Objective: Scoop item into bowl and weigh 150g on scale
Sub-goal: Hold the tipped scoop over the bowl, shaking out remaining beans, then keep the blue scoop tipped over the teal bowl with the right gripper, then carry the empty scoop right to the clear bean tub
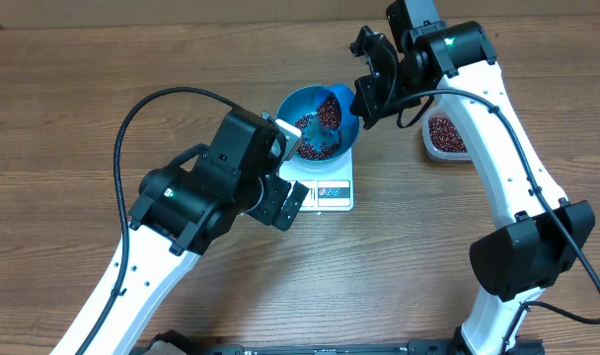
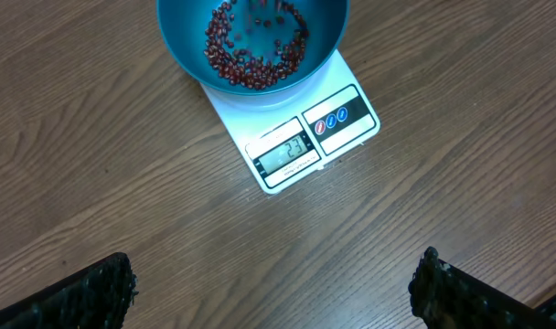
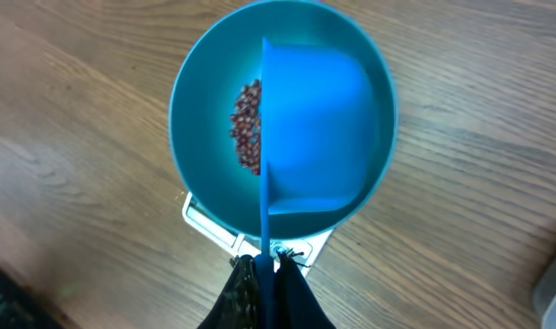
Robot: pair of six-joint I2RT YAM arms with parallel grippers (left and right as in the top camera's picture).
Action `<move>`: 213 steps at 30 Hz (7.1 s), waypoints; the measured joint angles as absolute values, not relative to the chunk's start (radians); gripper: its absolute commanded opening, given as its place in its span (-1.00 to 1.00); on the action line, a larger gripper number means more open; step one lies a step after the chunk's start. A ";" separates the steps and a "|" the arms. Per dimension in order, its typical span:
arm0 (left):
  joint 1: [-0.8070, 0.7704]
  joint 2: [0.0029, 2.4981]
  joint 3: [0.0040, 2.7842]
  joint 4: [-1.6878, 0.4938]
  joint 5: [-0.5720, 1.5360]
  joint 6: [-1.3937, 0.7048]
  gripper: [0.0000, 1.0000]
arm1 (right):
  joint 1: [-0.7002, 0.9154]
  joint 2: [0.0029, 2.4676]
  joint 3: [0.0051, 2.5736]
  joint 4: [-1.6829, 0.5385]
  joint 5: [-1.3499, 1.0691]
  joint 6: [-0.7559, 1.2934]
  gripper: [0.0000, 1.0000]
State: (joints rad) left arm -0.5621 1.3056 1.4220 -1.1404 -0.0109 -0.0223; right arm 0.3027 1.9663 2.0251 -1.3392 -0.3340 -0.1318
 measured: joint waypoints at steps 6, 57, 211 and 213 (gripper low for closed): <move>-0.562 1.306 1.422 -1.141 -0.011 -0.022 0.99 | 0.305 1.966 2.025 -1.320 -0.309 -0.088 -0.93; -0.562 1.306 1.422 -1.141 -0.011 -0.022 0.99 | 0.374 1.966 2.025 -1.338 -0.223 -0.086 -0.93; -0.562 1.306 1.422 -1.140 -0.011 -0.022 0.99 | 0.052 1.669 2.035 -1.402 0.005 0.014 -0.92; -0.562 1.306 1.422 -1.141 -0.011 -0.022 0.99 | -0.008 1.669 2.030 -1.422 0.033 0.019 -0.92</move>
State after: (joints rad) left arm -0.5621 1.3056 1.4220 -1.1408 -0.0109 -0.0223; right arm -0.0082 1.6691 2.0300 -1.4216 0.0326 0.0189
